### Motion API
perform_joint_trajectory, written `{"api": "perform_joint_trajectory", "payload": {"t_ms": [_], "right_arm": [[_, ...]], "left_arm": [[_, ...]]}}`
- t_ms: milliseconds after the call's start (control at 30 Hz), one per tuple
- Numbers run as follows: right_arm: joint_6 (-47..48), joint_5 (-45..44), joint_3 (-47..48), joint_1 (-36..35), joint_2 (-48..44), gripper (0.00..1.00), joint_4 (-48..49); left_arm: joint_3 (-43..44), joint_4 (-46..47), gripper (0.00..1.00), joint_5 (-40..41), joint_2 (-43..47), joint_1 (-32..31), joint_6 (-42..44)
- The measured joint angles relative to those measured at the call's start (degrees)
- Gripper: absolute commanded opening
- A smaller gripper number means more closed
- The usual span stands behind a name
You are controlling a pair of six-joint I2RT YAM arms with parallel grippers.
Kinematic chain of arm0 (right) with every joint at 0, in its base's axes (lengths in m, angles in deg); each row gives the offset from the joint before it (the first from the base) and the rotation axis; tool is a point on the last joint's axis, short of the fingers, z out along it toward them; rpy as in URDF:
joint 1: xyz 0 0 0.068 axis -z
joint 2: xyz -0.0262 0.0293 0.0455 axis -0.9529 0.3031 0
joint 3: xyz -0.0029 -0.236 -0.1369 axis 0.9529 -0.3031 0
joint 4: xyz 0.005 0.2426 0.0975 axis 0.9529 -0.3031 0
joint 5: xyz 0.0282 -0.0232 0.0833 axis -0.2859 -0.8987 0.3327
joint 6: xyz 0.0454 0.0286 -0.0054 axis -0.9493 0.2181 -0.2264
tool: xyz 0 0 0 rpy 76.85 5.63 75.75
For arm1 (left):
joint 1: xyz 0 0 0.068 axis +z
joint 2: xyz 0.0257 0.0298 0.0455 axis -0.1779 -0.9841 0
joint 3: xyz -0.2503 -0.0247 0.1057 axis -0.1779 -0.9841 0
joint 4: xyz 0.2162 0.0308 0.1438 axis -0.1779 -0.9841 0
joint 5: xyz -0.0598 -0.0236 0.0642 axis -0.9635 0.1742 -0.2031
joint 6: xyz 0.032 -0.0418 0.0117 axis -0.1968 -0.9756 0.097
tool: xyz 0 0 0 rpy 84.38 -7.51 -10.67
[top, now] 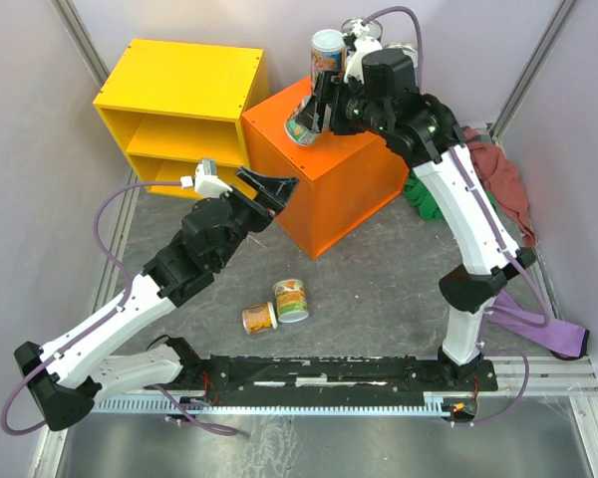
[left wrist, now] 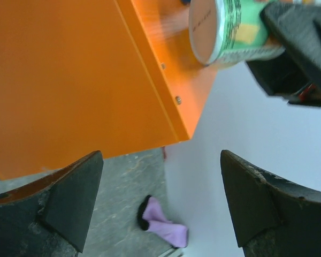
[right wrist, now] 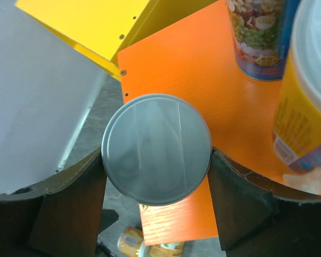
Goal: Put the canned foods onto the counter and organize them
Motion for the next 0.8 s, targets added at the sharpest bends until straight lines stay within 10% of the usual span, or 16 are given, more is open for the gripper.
{"api": "perform_joint_trajectory", "payload": {"t_ms": [800], "right_arm": [[25.57, -20.04, 8.83, -11.67, 8.59, 0.14, -1.7]], "left_arm": [[-5.38, -15.21, 0.93, -1.01, 4.9, 0.0, 15.23]]}}
